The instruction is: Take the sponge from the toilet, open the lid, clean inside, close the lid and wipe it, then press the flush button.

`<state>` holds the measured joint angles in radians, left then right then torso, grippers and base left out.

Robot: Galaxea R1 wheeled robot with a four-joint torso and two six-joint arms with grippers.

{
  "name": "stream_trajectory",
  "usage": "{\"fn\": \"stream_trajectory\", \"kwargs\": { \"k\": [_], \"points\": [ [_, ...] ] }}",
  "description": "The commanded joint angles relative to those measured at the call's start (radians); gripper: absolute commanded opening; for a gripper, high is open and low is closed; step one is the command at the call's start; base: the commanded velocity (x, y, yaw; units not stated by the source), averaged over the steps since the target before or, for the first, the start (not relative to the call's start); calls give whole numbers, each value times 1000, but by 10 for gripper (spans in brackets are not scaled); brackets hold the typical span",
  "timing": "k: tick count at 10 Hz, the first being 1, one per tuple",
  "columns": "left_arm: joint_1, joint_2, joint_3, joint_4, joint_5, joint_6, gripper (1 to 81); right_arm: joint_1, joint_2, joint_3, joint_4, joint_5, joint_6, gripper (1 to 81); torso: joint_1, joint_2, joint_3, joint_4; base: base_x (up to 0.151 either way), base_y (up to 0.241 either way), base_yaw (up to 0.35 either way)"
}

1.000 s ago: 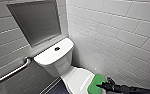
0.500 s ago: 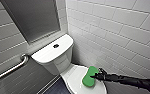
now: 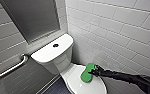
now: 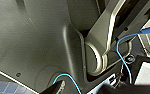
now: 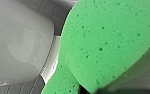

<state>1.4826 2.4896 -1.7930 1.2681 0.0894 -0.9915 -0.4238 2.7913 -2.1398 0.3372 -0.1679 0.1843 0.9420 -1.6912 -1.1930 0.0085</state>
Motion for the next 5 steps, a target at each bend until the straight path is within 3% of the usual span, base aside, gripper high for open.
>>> {"fn": "stream_trajectory", "kwargs": {
  "k": [1,3,5],
  "points": [
    [20,-17,23,4,30,8,811,161,191,-250,25,-12,4,10,0,0,0,0,0,0,0],
    [23,-14,12,4,30,8,811,138,248,-317,23,16,4,10,0,0,0,0,0,0,0],
    [23,-11,12,7,30,8,811,57,210,-293,32,57,7,10,0,0,0,0,0,0,0]
  ]
}}
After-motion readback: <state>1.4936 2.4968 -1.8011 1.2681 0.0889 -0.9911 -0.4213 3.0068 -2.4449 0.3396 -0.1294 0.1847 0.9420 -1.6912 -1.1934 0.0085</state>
